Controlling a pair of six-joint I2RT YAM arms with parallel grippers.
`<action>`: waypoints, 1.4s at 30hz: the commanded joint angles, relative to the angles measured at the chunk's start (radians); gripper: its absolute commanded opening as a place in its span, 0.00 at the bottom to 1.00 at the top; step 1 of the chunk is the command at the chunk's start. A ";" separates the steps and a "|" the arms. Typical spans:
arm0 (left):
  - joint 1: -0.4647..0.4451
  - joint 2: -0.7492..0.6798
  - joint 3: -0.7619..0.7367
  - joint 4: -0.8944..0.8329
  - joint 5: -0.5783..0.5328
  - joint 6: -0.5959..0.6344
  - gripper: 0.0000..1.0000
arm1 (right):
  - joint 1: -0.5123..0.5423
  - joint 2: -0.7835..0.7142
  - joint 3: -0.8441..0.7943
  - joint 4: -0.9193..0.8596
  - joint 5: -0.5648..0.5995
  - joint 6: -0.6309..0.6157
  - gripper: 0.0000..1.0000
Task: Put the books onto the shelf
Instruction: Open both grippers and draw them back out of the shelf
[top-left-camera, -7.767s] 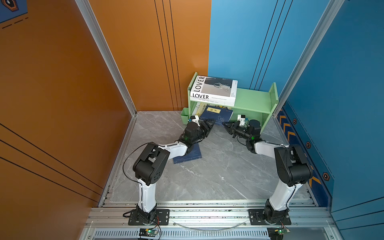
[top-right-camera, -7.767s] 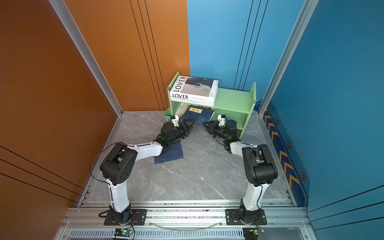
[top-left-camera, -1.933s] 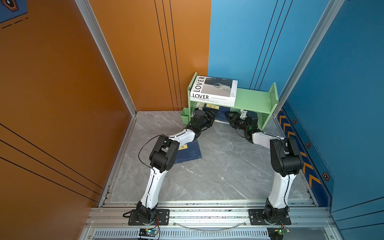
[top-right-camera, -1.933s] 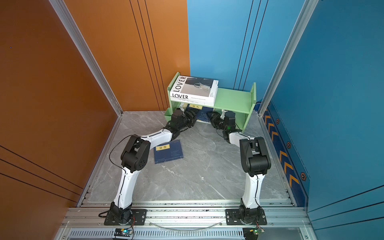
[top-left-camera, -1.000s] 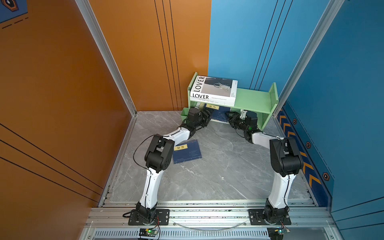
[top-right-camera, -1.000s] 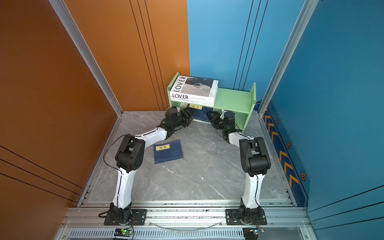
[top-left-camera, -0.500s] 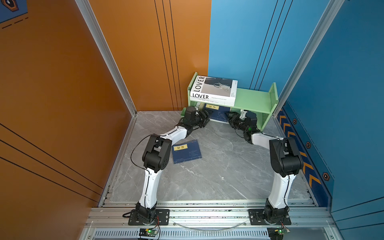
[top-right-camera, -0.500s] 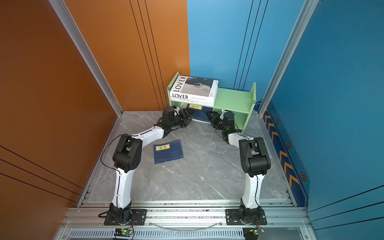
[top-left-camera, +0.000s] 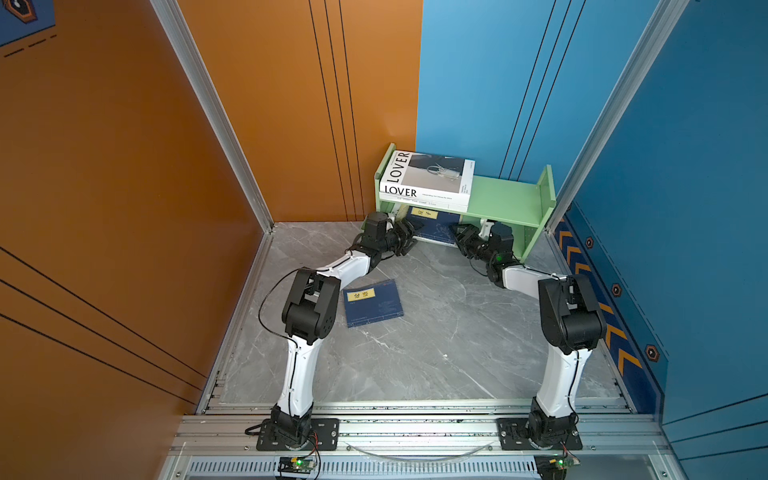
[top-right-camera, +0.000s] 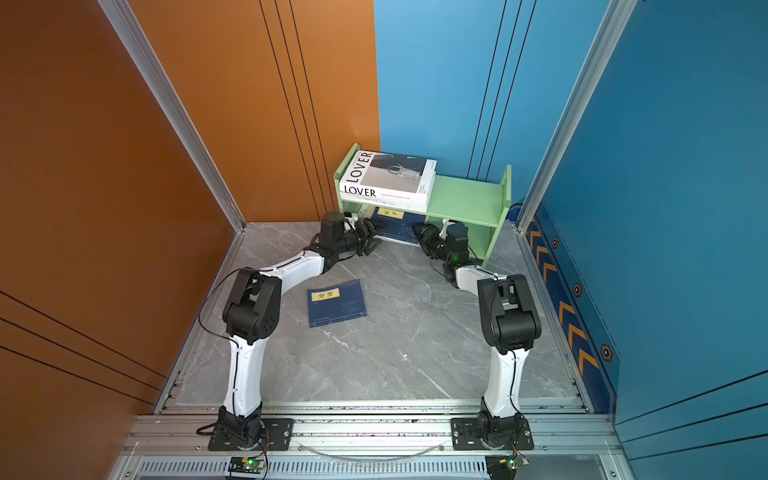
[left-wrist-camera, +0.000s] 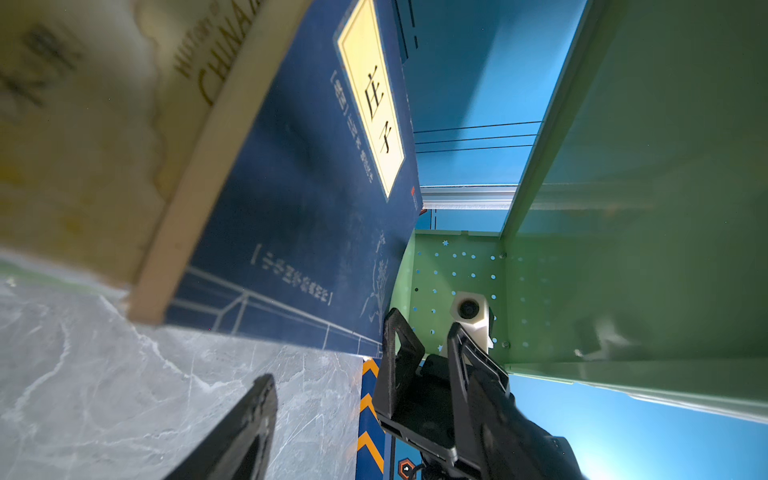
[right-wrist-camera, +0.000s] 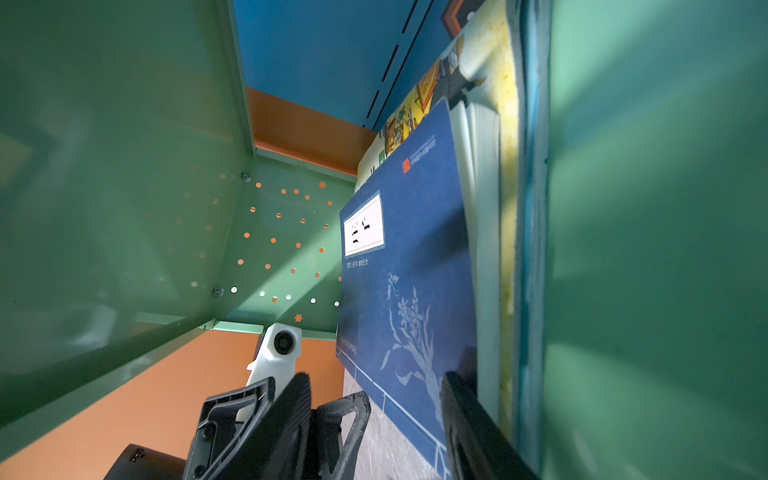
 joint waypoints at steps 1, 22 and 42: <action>0.040 -0.035 0.023 0.002 -0.020 0.022 0.73 | 0.010 -0.007 -0.021 -0.100 0.001 -0.001 0.54; 0.047 -0.049 -0.010 0.057 -0.047 0.005 0.73 | 0.006 -0.027 -0.022 -0.117 -0.010 -0.017 0.54; 0.077 -0.557 -0.609 0.059 -0.156 0.280 0.76 | 0.043 -0.231 -0.131 -0.228 -0.033 -0.162 0.62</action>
